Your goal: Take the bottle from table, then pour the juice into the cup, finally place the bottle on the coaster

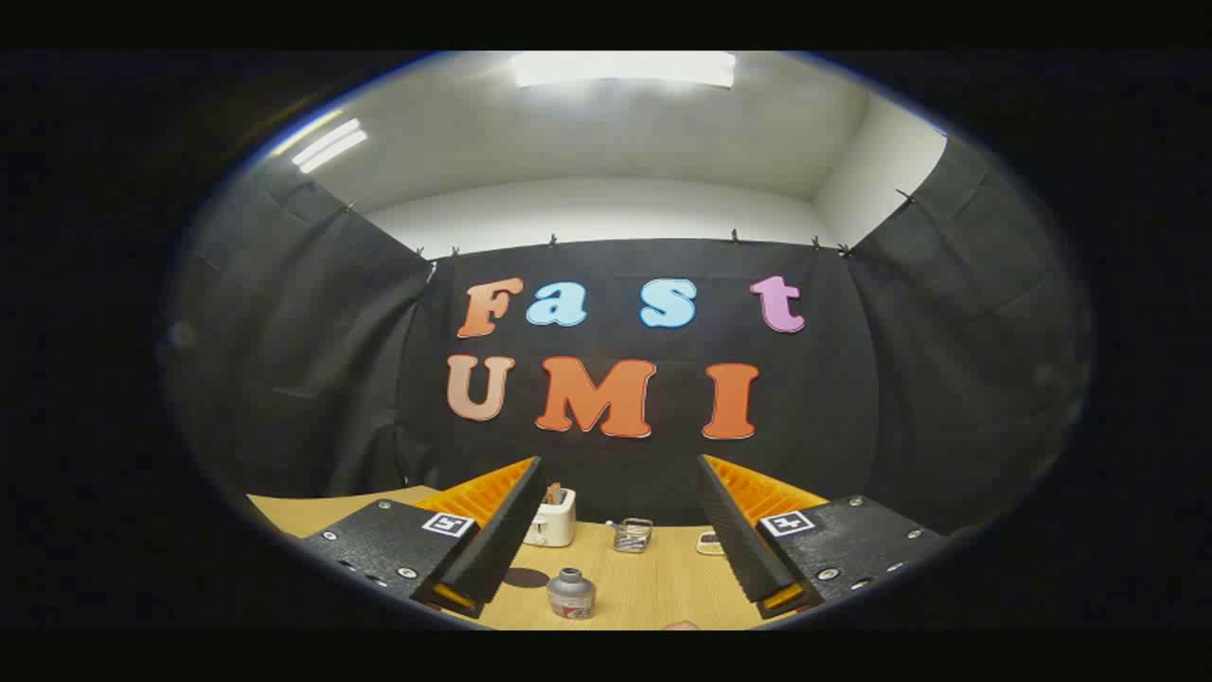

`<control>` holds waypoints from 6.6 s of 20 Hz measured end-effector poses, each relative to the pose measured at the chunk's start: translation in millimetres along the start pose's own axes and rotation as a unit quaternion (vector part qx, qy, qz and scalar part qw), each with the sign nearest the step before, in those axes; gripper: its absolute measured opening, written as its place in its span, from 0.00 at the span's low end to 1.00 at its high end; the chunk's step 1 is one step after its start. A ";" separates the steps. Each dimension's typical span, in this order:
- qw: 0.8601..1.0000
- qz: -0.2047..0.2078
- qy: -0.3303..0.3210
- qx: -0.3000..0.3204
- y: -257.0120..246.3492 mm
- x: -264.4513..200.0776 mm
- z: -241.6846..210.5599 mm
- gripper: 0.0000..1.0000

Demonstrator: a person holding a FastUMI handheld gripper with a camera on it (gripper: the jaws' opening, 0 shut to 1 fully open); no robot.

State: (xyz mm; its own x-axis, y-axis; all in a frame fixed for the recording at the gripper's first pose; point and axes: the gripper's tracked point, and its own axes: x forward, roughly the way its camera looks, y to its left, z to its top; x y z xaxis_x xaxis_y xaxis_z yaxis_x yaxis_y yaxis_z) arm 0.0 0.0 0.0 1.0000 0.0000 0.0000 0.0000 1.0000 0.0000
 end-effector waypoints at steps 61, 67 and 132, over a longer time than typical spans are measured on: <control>0.967 0.062 0.245 0.036 68.4 28.3 -356.9 0.98; 0.964 0.048 0.257 0.046 65.7 29.8 -378.6 0.97; 0.835 0.117 0.113 -0.525 173.5 108.5 -300.1 0.76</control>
State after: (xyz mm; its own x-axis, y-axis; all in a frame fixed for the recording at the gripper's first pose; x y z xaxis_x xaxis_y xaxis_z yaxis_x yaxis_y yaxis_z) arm 108.5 173.5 -300.1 0.9468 0.0772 -0.3123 -0.3150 0.4201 -0.8511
